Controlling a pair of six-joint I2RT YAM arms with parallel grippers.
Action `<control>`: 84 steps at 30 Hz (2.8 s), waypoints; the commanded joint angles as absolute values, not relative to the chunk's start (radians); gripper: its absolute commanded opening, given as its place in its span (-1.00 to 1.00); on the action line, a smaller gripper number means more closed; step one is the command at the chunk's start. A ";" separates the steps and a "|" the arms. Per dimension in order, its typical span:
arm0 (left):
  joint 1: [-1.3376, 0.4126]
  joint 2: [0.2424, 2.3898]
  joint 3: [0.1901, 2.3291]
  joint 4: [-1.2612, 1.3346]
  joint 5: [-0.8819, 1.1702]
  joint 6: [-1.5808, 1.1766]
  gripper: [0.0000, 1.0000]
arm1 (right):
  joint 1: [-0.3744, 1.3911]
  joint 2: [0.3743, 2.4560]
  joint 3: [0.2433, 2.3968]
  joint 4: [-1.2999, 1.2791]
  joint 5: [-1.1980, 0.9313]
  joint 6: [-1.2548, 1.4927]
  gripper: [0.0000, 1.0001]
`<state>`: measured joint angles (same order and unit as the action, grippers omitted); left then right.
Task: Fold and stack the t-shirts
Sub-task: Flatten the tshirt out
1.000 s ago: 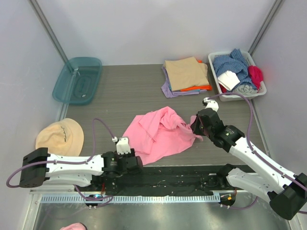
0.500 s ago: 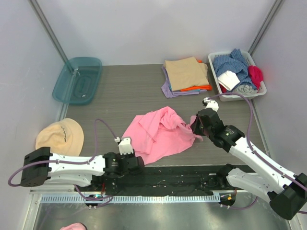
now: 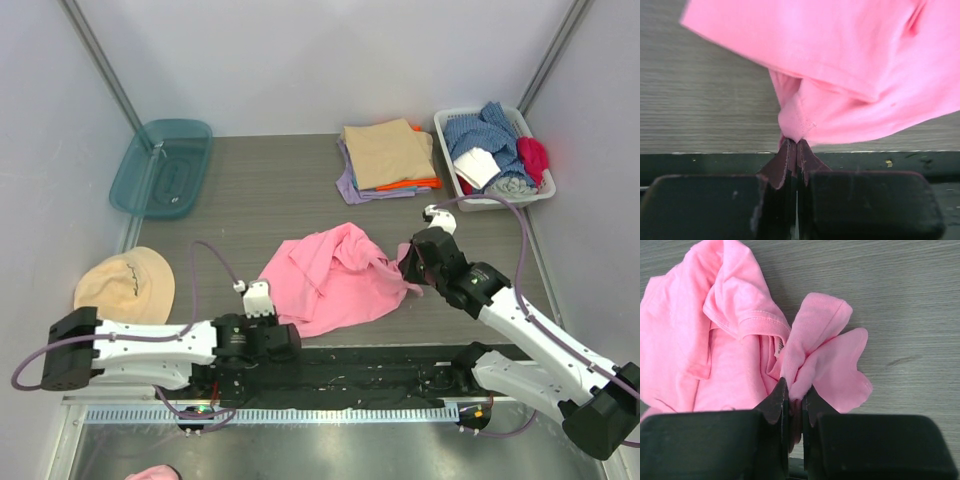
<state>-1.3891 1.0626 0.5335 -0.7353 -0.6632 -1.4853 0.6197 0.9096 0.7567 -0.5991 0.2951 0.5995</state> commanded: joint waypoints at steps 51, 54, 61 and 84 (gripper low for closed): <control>-0.546 0.882 1.038 -0.940 -0.853 -0.654 -1.00 | 0.621 0.985 0.577 -0.540 0.155 0.686 -0.06; -0.528 0.879 1.039 -0.927 -0.833 -0.641 -1.00 | 0.621 0.989 0.546 -0.486 0.106 0.670 0.01; -0.514 0.879 1.025 -0.911 -0.798 -0.635 -1.00 | 0.621 0.983 0.496 -0.397 0.014 0.655 0.29; -0.492 0.862 0.988 -0.877 -0.732 -0.630 -1.00 | 0.623 0.909 0.495 -0.402 0.002 0.709 -0.98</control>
<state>-0.5011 0.8780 0.9909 -0.9276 -0.7475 -0.6445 0.6197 1.0309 0.4423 -0.3668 -0.0952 0.6769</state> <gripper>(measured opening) 0.014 0.037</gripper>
